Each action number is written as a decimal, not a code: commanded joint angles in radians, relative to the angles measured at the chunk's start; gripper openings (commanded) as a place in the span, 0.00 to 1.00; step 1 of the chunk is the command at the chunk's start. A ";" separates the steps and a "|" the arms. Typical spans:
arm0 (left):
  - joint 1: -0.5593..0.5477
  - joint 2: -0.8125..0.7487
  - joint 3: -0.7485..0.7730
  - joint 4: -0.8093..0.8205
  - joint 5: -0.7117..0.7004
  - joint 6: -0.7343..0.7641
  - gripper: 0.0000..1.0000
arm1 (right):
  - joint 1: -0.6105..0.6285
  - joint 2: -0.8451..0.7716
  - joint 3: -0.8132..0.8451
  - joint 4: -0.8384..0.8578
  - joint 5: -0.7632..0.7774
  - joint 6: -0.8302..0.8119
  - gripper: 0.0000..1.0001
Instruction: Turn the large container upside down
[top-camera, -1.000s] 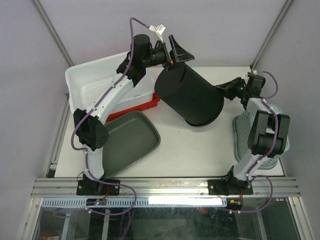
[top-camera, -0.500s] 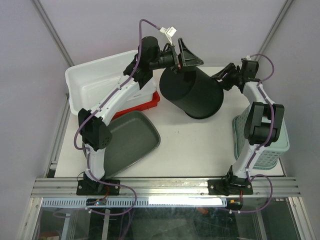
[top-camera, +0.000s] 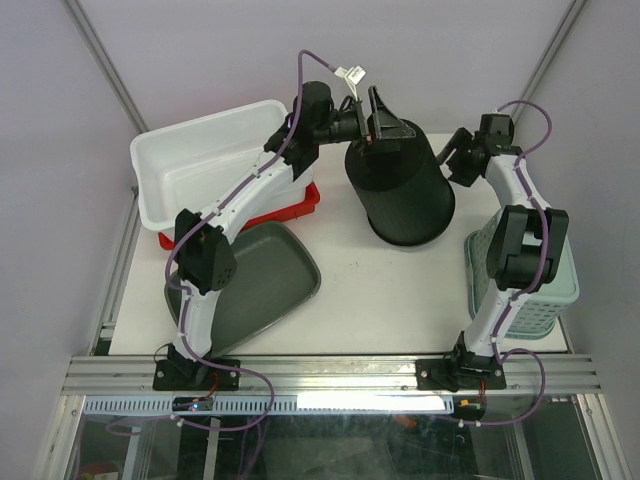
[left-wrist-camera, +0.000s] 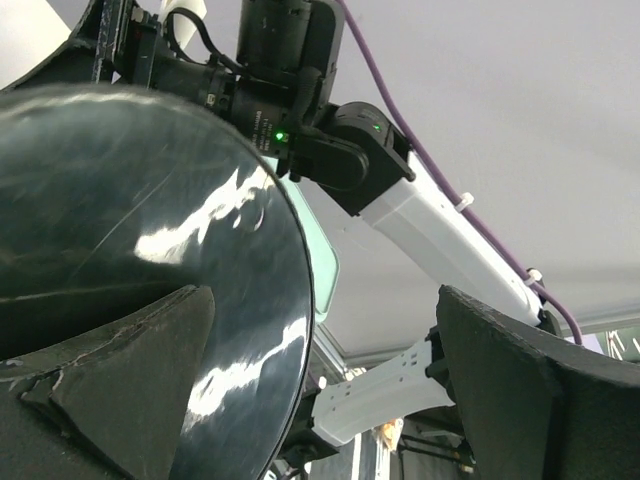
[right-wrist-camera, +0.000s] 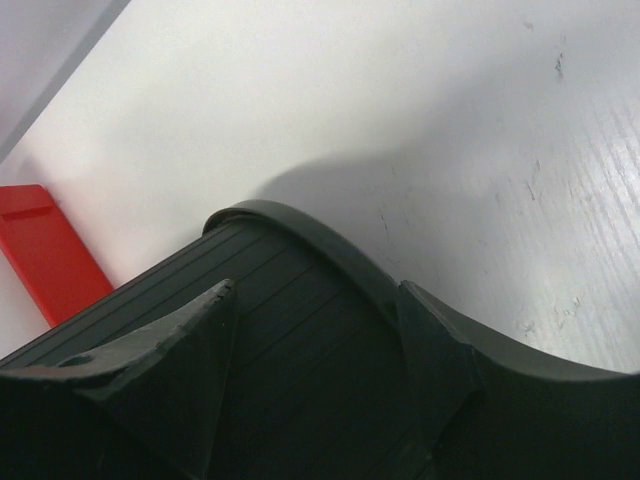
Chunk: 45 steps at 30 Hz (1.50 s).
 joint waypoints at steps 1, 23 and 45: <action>-0.010 0.019 0.055 0.032 0.026 -0.022 0.99 | 0.019 -0.060 0.016 -0.015 0.037 -0.015 0.68; 0.017 -0.144 0.119 -0.195 -0.071 0.265 0.99 | 0.001 -0.453 0.155 -0.075 0.041 -0.223 0.83; 0.485 -0.557 -0.215 -0.677 -0.523 0.557 0.99 | 0.726 -0.467 -0.024 -0.229 -0.086 -0.448 0.78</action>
